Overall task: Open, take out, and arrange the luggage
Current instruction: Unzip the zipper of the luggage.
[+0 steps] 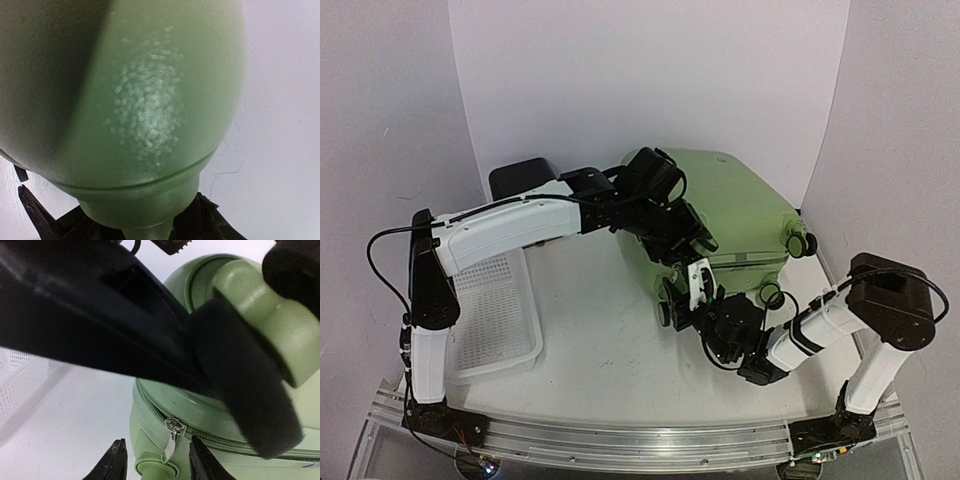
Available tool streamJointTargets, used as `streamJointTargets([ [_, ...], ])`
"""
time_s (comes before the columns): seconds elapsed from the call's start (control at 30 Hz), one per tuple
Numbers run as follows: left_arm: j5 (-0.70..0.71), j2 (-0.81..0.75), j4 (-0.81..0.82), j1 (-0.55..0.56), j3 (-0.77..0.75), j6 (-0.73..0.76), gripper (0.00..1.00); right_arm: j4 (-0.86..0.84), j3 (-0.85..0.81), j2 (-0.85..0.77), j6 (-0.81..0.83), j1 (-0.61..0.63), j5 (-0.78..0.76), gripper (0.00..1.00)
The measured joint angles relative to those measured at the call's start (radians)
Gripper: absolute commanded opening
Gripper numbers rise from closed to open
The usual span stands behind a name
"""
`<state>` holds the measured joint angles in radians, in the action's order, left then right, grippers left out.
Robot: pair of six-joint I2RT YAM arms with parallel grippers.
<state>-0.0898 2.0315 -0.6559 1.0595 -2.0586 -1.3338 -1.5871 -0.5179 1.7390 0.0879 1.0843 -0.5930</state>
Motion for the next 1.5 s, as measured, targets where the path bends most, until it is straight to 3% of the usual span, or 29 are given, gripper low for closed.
streamJointTargets([
  [0.23, 0.005, 0.017, 0.000, 0.000, -0.040, -0.008, 0.00, -0.003, -0.054, 0.056, 0.019, -0.002, -0.079, 0.29],
  [0.4, 0.020, 0.017, 0.000, -0.003, -0.040, -0.006, 0.00, -0.006, -0.080, 0.077, 0.022, -0.006, -0.124, 0.00],
  [0.67, 0.037, 0.014, 0.006, -0.002, -0.029, 0.002, 0.00, -0.008, -0.063, 0.066, 0.008, -0.018, -0.136, 0.00],
  [0.97, 0.074, -0.089, 0.093, 0.013, 0.217, 0.010, 0.00, 0.063, 0.117, -0.060, -0.033, -0.064, -0.046, 0.00],
  [1.33, 0.208, -0.450, 0.165, -0.002, 0.611, 0.078, 0.00, 0.095, 0.250, -0.260, -0.140, -0.183, 0.121, 0.00],
  [1.5, 0.245, -0.547, 0.184, -0.004, 0.720, 0.089, 0.00, 0.092, 0.287, -0.299, -0.173, -0.203, 0.215, 0.00],
])
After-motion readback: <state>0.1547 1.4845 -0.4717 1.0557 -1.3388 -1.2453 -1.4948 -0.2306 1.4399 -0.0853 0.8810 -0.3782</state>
